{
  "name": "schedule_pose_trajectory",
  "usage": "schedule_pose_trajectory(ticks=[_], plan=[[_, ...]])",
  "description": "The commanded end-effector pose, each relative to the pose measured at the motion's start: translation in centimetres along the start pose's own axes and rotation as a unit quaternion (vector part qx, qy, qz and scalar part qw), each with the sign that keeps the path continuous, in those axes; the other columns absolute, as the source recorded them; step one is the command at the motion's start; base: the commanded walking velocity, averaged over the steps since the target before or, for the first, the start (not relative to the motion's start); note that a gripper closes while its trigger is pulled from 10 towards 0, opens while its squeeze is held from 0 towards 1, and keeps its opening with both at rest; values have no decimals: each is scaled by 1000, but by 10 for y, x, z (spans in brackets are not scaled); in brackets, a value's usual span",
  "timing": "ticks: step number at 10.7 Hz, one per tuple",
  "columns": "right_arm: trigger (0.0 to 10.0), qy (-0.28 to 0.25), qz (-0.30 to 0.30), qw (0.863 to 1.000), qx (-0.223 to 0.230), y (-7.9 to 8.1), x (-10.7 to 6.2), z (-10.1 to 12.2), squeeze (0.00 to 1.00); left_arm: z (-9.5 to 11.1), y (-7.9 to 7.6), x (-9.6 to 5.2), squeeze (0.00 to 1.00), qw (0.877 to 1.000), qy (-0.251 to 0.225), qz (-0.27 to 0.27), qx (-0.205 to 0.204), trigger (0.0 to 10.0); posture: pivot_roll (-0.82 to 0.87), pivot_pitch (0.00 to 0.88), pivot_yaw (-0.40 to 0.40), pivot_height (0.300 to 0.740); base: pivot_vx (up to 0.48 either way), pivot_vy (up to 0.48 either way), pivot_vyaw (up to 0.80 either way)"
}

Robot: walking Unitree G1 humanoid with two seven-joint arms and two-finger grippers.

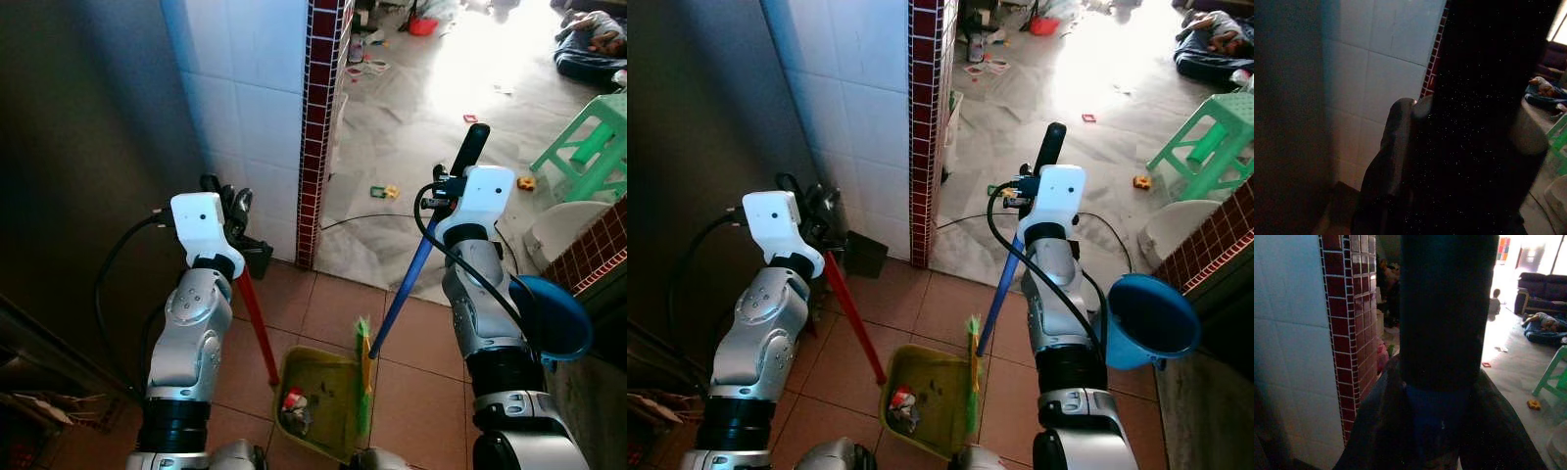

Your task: Sweep floor

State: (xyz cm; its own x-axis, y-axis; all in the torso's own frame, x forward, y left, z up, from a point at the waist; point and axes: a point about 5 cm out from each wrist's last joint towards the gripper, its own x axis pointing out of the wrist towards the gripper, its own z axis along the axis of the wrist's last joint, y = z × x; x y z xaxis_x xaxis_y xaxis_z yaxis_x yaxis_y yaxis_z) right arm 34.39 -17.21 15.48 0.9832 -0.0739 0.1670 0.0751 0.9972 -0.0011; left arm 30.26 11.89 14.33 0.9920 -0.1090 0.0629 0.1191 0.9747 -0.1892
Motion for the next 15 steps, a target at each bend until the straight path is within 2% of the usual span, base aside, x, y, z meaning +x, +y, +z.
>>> schedule_pose_trajectory(ticks=[1,6,8,15], plan=[[10000,-28,3,1000,-6,1,6,13,0,17,-7,3,0,999,-35,-19,-8,10000,24,11,-36,740,0,0,0],[10000,-25,4,1000,-7,2,5,12,0,16,-11,2,0,999,-27,-22,-15,10000,0,22,-34,740,0,0,-725],[10000,-24,-1,1000,-6,1,5,12,0,22,-16,7,0,999,-34,-38,-16,10000,-1,31,-32,740,0,-336,-800],[10000,-24,-2,1000,-8,0,4,11,0,18,-14,5,0,999,-26,-30,-18,10000,-4,22,-32,740,0,-378,-800]])
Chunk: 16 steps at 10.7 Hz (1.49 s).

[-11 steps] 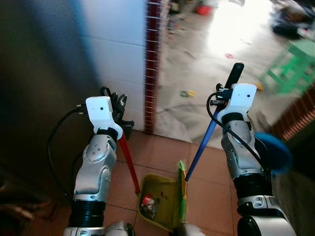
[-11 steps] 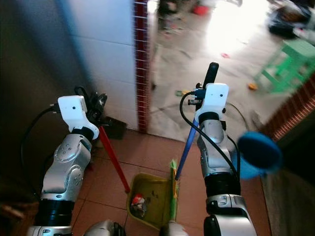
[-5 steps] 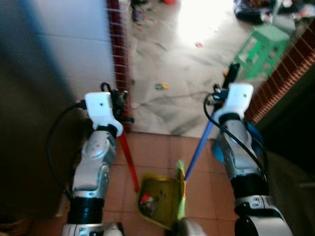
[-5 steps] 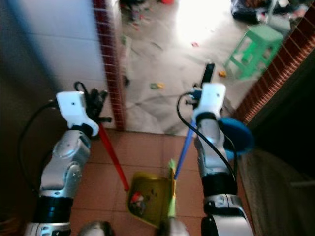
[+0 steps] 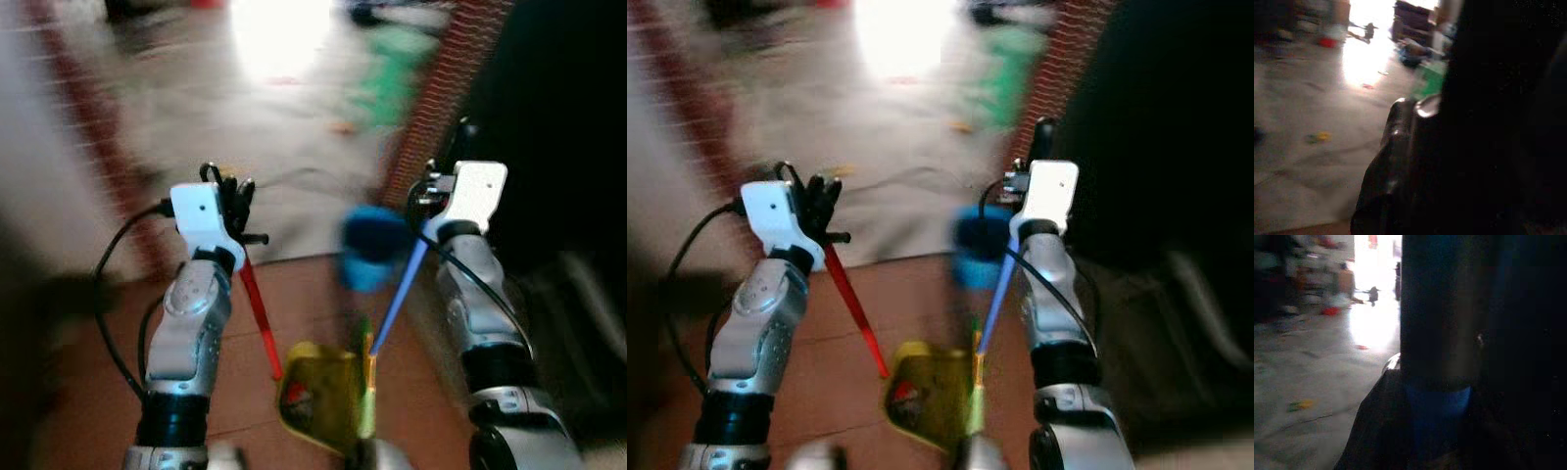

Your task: Sweep floor

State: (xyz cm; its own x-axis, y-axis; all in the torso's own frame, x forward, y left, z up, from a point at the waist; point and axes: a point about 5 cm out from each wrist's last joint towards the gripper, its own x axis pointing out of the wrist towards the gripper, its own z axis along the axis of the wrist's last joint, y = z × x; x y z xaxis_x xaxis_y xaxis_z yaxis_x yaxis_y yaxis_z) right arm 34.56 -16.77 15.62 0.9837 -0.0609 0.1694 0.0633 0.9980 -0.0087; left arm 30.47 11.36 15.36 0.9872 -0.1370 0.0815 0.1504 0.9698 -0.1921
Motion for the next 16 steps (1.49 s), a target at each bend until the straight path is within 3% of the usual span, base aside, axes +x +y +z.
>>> schedule_pose_trajectory(ticks=[1,3,10,14,16], plan=[[10000,-21,-8,1000,-6,-5,3,9,0,9,-7,2,0,1000,-19,-13,-16,10000,-6,22,-31,740,0,-368,-800],[10000,-23,-7,1000,-5,-5,3,10,0,9,-6,2,0,1000,-20,-9,-22,10000,-7,21,-31,740,0,-141,-697],[10000,-24,2,1000,-4,-3,4,11,0,12,0,3,0,999,-27,9,-24,10000,-7,16,-34,740,0,0,0],[10000,-29,17,999,1,-1,3,13,0,38,39,9,0,988,-85,126,16,10000,-6,11,-33,740,0,0,0],[10000,-31,21,999,2,-1,3,13,0,55,59,9,0,976,-118,180,37,10000,-8,11,-32,740,0,0,0]])
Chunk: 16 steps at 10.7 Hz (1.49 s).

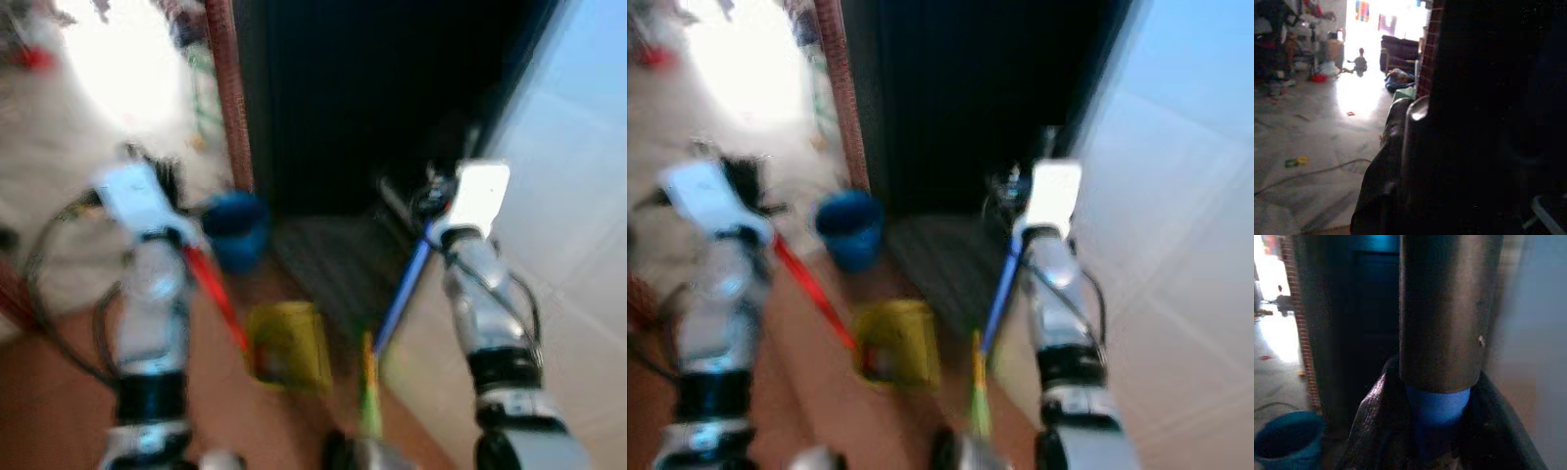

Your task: Sweep floor

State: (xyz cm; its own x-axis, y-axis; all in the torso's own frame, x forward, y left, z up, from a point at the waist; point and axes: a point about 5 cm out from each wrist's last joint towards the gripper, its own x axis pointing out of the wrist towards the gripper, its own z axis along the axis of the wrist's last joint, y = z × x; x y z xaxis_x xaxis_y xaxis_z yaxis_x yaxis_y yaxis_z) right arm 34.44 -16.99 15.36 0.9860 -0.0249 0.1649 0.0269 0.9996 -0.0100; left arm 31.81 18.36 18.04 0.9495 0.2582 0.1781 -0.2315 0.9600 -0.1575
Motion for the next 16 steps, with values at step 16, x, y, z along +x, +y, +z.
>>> schedule_pose_trajectory(ticks=[16], plan=[[10000,-38,58,998,-5,10,-3,14,0,20,-10,5,0,999,-52,11,-6,10000,10,26,-35,740,121,172,0]])
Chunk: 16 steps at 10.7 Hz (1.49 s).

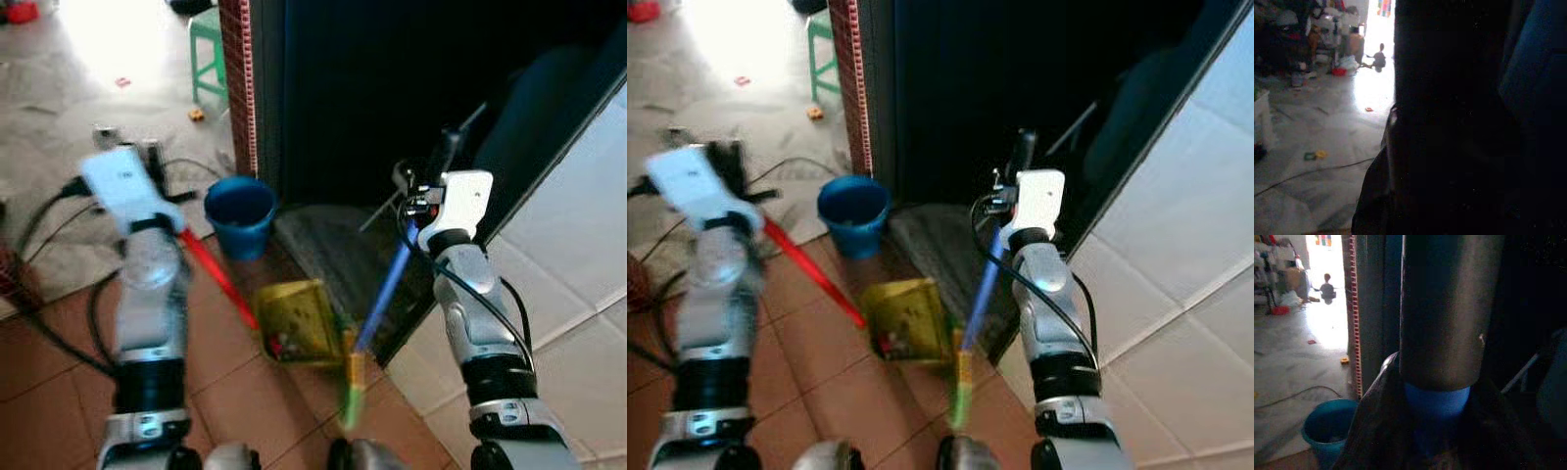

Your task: Sweep floor

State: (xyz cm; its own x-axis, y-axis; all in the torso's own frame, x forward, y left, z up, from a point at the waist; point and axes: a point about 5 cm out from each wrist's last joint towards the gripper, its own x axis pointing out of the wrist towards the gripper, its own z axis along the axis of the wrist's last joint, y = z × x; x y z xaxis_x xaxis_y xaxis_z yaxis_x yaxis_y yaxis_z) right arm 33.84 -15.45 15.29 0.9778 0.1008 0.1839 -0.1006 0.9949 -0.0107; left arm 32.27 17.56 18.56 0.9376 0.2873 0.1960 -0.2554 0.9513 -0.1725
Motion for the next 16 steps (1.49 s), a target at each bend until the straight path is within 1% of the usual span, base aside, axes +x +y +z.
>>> schedule_pose_trajectory(ticks=[1,4,5,6,7,8,9,10,13,16], plan=[[10000,-30,-4,999,-19,-4,7,16,0,16,-1,2,0,999,-39,-3,-3,10000,11,25,-35,740,0,0,0],[10000,-32,3,999,-19,-1,8,17,0,18,-2,2,0,999,-43,-2,-3,10000,12,18,-41,740,0,0,0],[10000,-31,6,999,-24,-2,7,16,0,20,-5,2,0,999,-46,-3,-4,10000,-1,18,-44,740,0,0,0],[10000,-42,14,998,-32,-1,8,20,0,22,-4,3,0,999,-48,-2,-4,10000,-8,20,-44,740,0,0,0],[10000,-50,9,998,-28,-1,8,23,0,32,-4,7,0,998,-60,1,-5,10000,12,25,-37,740,0,0,0],[10000,-49,9,998,-27,0,7,22,0,36,-4,9,0,998,-66,1,-4,10000,14,27,-36,740,0,0,0],[10000,-41,13,999,-20,5,6,17,0,39,-3,10,0,998,-70,0,-2,10000,16,23,-36,740,0,0,0],[10000,-37,17,999,-18,9,5,15,0,35,0,10,0,998,-65,3,-1,10000,13,17,-34,740,0,0,0],[10000,-37,14,999,-21,6,7,16,0,31,-3,7,0,998,-56,4,-5,10000,13,16,-34,740,0,0,0],[10000,-49,13,998,-25,7,7,19,0,35,3,13,0,998,-66,13,-5,10000,6,15,-32,740,0,0,0]])
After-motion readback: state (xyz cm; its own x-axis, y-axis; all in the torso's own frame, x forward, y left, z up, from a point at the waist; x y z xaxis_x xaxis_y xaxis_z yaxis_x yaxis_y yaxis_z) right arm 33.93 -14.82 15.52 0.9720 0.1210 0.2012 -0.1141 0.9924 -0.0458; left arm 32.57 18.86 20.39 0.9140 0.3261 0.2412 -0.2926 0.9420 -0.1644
